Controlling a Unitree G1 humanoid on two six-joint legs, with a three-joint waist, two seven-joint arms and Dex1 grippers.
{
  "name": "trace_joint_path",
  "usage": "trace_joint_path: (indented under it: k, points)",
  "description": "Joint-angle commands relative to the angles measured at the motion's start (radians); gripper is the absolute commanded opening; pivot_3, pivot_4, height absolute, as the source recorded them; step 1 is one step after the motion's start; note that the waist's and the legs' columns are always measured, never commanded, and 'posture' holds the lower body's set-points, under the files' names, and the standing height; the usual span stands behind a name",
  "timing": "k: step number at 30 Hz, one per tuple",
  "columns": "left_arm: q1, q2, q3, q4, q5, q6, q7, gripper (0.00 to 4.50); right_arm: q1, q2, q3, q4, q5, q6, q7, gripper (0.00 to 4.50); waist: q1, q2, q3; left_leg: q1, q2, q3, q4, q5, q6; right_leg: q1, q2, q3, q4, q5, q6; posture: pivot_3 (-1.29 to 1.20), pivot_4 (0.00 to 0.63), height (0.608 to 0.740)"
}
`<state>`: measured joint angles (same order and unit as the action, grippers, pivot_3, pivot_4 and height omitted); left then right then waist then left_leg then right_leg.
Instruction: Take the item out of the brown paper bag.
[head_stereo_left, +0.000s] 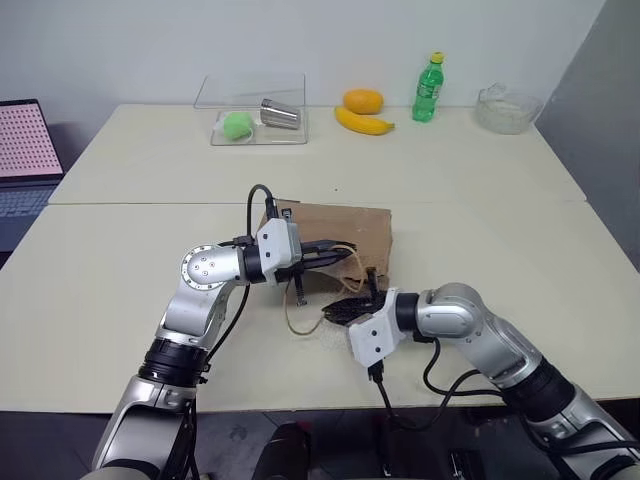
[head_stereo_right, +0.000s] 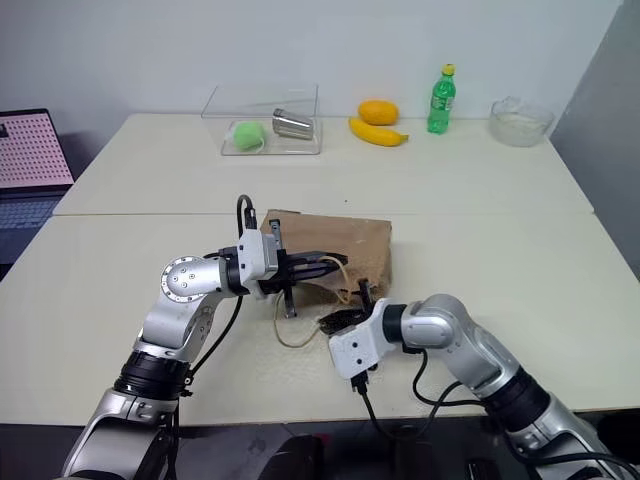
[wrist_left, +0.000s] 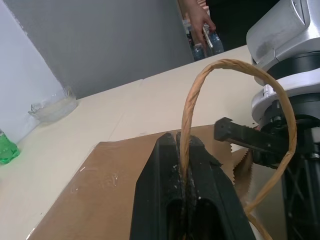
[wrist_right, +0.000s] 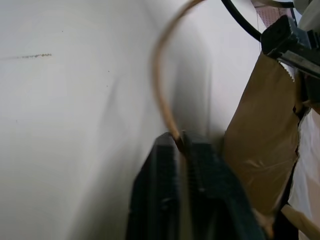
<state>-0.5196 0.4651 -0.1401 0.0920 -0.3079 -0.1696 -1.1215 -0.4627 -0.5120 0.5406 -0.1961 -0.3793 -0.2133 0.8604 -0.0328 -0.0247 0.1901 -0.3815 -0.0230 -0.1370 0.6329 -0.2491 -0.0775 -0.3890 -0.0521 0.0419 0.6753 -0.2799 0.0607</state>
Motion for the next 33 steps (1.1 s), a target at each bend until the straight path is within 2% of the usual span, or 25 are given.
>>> trace_joint_path:
  k: [1,15,21,33]
  points:
    - [-0.018,-0.009,0.01,-0.015,-0.002,-0.015,0.004,0.0,-0.016,0.001,-0.014,-0.033,-0.008,-0.025,-0.006,0.04,0.0,0.0,0.0,0.0,0.0,0.0,0.0,0.0,0.0,0.0,0.0,0.0,0.0,0.0,0.0,0.0,0.15,0.74]
    - [-0.032,-0.018,0.013,-0.017,-0.002,-0.005,0.013,0.0,0.003,0.004,-0.006,-0.033,0.009,0.017,0.038,0.04,0.0,0.0,0.0,0.0,0.0,0.0,0.0,0.0,0.0,0.0,0.0,0.0,0.0,0.0,0.0,0.0,0.15,0.74]
    - [-0.105,-0.038,0.062,-0.035,-0.043,0.16,0.113,0.0,0.03,-0.002,0.007,-0.009,-0.017,0.084,0.064,0.04,0.0,0.0,0.0,0.0,0.0,0.0,0.001,0.0,0.0,0.0,0.0,0.0,0.0,0.0,0.0,0.0,0.15,0.74]
    - [-0.22,-0.082,0.116,-0.054,-0.083,0.434,0.274,0.0,0.065,-0.012,0.03,-0.018,-0.054,0.099,0.077,0.04,0.001,0.0,0.0,0.0,-0.001,-0.001,0.002,0.0,0.0,0.0,0.0,0.0,0.001,0.0,0.0,0.0,0.15,0.74]
